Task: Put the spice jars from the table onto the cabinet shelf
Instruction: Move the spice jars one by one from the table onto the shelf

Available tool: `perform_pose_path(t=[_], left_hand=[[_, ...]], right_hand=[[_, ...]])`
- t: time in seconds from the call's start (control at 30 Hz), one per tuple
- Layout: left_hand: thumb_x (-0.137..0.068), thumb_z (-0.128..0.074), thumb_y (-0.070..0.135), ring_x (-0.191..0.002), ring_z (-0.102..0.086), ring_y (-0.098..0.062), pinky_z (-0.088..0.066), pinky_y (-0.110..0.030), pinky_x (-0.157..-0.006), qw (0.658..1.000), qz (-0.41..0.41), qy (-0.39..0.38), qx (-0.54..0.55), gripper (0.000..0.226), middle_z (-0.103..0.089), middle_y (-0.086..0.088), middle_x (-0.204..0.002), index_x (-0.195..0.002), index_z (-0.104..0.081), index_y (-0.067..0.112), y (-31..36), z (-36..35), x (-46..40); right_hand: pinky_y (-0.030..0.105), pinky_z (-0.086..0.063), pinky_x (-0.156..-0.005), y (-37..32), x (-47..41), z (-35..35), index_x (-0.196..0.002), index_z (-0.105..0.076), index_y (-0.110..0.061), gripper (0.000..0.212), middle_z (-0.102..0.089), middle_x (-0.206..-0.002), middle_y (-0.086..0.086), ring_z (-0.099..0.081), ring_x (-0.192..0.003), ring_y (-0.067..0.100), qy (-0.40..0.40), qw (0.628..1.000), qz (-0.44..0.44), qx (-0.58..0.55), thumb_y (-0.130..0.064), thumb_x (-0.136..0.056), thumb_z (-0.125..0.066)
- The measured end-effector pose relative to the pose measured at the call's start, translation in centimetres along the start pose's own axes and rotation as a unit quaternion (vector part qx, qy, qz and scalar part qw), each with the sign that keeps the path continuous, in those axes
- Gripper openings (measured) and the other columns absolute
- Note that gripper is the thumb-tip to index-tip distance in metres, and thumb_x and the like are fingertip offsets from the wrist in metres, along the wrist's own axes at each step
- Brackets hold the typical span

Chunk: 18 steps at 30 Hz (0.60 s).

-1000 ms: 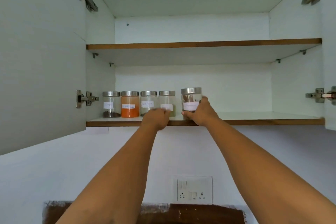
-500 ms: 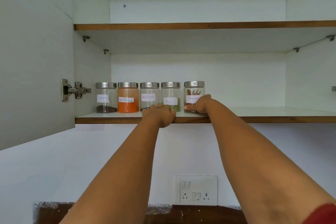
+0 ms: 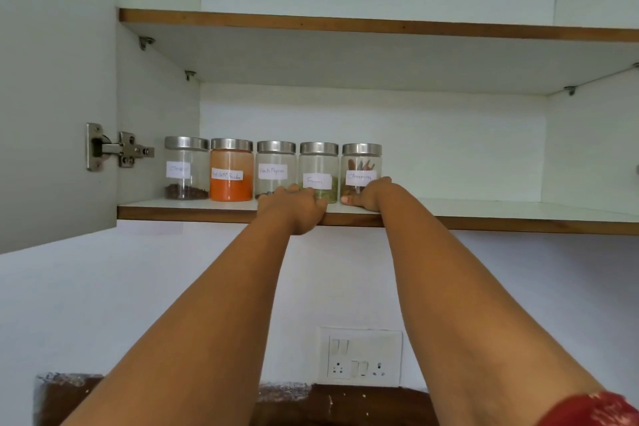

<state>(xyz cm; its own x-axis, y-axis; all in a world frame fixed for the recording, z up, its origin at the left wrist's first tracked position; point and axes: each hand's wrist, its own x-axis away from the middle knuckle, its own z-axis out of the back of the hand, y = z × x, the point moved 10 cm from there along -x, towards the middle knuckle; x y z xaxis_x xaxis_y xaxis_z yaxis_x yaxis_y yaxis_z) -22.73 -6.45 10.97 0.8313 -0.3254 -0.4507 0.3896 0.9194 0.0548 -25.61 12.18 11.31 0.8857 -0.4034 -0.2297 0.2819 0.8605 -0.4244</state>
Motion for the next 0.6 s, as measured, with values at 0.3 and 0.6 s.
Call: perform_pose_path(t=[0.3,0.6], left_hand=[[-0.101,-0.021,0.043,-0.126,-0.043,-0.031,-0.038,-0.048,-0.099,1.000,-0.003,0.005,-0.006,0.050,-0.047,-0.012,-0.139,-0.137,-0.045,0.018,-0.1,0.2,0.1],[-0.102,-0.019,0.043,-0.123,-0.045,-0.030,-0.041,-0.047,-0.099,0.999,-0.018,0.028,0.013,0.051,-0.049,-0.012,-0.135,-0.135,-0.048,0.016,0.1,0.2,0.2]], right_hand=[[0.037,-0.040,-0.098,-0.2,-0.1,0.0,-0.149,-0.030,-0.014,0.101,-0.035,-0.138,0.013,-0.042,-0.128,0.028,0.012,1.000,-0.002,0.027,-0.077,-0.075,-0.055],[0.034,-0.039,-0.077,1.8,3.9,2.0,-0.138,-0.029,-0.007,0.117,-0.051,-0.129,0.007,-0.054,-0.120,0.027,0.081,0.994,-0.066,-0.045,-0.080,-0.055,-0.070]])
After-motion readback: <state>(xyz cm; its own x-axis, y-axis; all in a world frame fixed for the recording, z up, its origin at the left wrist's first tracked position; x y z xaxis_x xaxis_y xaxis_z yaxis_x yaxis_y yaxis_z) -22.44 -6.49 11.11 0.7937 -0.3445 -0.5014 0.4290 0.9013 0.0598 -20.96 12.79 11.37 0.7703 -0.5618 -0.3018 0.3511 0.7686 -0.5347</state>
